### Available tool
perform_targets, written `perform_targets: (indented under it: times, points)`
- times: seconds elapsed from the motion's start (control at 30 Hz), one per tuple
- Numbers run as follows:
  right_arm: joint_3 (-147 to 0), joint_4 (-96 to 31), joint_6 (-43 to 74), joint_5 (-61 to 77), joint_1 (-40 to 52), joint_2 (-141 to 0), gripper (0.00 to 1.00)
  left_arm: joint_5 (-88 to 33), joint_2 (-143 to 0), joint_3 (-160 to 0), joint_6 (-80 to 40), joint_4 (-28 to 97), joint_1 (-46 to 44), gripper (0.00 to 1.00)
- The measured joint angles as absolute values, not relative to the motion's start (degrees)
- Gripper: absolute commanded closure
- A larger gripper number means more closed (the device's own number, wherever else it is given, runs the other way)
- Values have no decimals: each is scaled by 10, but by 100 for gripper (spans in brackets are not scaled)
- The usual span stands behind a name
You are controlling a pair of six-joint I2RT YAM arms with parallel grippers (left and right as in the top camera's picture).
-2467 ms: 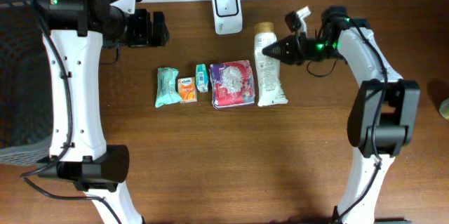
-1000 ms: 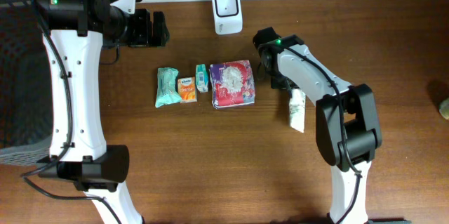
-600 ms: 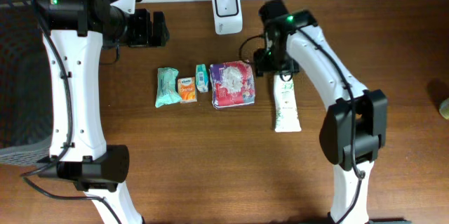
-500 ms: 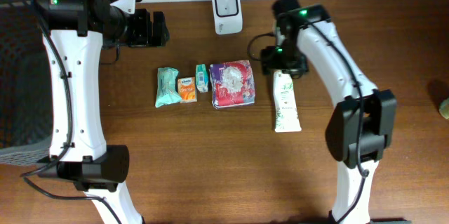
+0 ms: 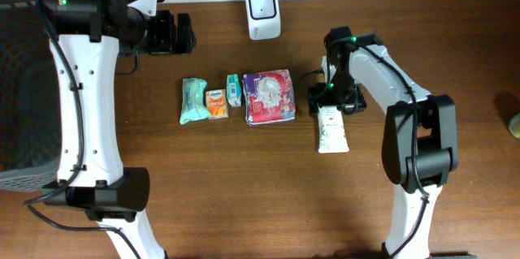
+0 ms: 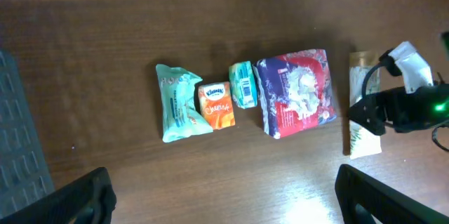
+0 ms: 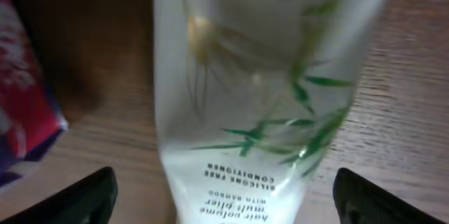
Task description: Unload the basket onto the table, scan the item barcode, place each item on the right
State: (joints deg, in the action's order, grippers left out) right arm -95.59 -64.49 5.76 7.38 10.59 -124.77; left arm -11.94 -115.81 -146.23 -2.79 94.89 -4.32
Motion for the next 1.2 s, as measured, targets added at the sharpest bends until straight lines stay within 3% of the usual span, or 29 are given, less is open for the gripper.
perform_targets:
  times: [0.07,0.17,0.4,0.47,0.5,0.53,0.57,0.73,0.87,0.97,1.0,1.03,1.07,1.1,1.2]
  points:
    - [-935,-620,61,74,106,-1248,46,-119,-1158,-1462,-28,949,-43,1]
    - [-921,-605,63,72,106,-1248,70,-119,-1158,-1462,-28,949,-43,1]
    - [-1004,-589,105,72,106,-1248,84,-119,-1158,-1462,-28,949,-43,1]
    - [-1063,-549,107,79,106,-1248,93,-119,-1158,-1462,-28,948,-43,1]
    - [-1092,-514,115,83,106,-1248,93,-119,-1158,-1462,-28,949,-43,1]
    - [-1103,-482,124,88,106,-1246,82,-119,-1158,-1462,-28,949,-43,1]
    - [-1116,-438,135,91,106,-1246,59,-119,-1158,-1462,-28,948,-43,1]
    - [-1105,-509,153,80,106,-1246,48,-119,-1158,-1462,-28,949,-43,1]
    - [-1006,-538,157,77,107,-1246,46,-119,-1158,-1462,-28,949,-43,1]
    - [-940,-511,165,77,112,-1246,47,-119,-1158,-1462,-28,949,-43,1]
    - [-929,-502,165,75,117,-1246,52,-119,-1158,-1462,-28,949,-43,1]
    - [-923,-493,165,74,122,-1246,75,-119,-1158,-1462,-28,949,-43,1]
    - [-919,-483,165,71,131,-1245,89,-119,-1158,-1462,-28,949,-43,1]
    - [-918,-480,168,70,135,-1242,96,-119,-1158,-1462,-28,949,-43,1]
    - [-920,-470,168,70,147,-1228,96,-119,-1158,-1462,-28,949,-43,1]
